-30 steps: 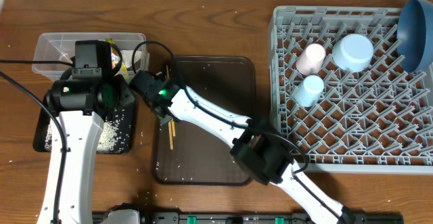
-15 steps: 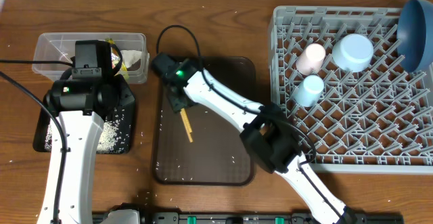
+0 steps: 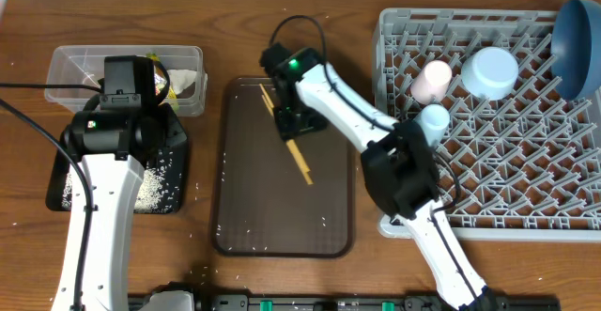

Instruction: Sort waste into correct bins and load items into the dishwasher rack

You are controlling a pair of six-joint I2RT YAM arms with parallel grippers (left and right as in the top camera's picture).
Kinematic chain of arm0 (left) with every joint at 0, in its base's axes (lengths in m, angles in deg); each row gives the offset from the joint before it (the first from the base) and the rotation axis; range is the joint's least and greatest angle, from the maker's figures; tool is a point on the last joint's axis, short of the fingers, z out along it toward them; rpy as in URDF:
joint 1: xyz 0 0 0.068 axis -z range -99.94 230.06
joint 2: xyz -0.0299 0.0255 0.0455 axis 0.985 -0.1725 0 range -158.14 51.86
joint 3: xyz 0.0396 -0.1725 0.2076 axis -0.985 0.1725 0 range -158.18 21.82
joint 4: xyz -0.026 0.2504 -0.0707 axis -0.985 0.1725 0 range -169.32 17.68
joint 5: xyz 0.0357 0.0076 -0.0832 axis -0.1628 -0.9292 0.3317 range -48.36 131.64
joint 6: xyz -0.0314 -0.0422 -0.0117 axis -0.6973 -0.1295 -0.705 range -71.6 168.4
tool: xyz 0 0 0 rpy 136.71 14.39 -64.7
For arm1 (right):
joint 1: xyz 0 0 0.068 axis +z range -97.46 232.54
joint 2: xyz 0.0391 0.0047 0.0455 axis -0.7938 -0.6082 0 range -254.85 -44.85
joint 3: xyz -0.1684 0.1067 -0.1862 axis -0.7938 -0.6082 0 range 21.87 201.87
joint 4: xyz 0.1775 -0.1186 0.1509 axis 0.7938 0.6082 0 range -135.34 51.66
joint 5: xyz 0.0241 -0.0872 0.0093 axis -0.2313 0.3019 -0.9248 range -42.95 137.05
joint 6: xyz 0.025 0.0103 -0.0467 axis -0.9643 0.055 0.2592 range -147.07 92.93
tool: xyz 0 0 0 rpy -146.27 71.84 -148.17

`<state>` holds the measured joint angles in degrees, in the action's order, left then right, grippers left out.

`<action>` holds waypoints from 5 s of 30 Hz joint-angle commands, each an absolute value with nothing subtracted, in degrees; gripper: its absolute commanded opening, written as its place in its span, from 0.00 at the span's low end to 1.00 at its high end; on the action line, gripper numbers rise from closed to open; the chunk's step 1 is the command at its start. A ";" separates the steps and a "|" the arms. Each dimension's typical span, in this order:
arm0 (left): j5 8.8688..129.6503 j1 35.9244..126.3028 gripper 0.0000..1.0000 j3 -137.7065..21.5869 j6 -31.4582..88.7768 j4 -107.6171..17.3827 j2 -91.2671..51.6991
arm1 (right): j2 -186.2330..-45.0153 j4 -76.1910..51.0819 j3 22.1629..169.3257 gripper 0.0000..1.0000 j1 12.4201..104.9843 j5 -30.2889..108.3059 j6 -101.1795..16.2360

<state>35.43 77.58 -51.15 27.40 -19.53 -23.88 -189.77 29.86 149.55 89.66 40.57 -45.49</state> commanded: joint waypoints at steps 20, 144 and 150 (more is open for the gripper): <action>34.97 77.39 0.54 -51.42 27.07 -19.36 -24.12 | -191.24 33.22 149.35 0.04 89.97 43.81 -31.43; 34.94 77.39 0.54 -51.42 27.07 -20.45 -24.12 | -177.58 47.69 163.51 0.21 72.50 34.76 -29.71; 34.94 77.39 0.67 -51.42 27.10 -20.43 -24.12 | -179.44 41.51 162.51 0.33 83.21 43.46 -28.68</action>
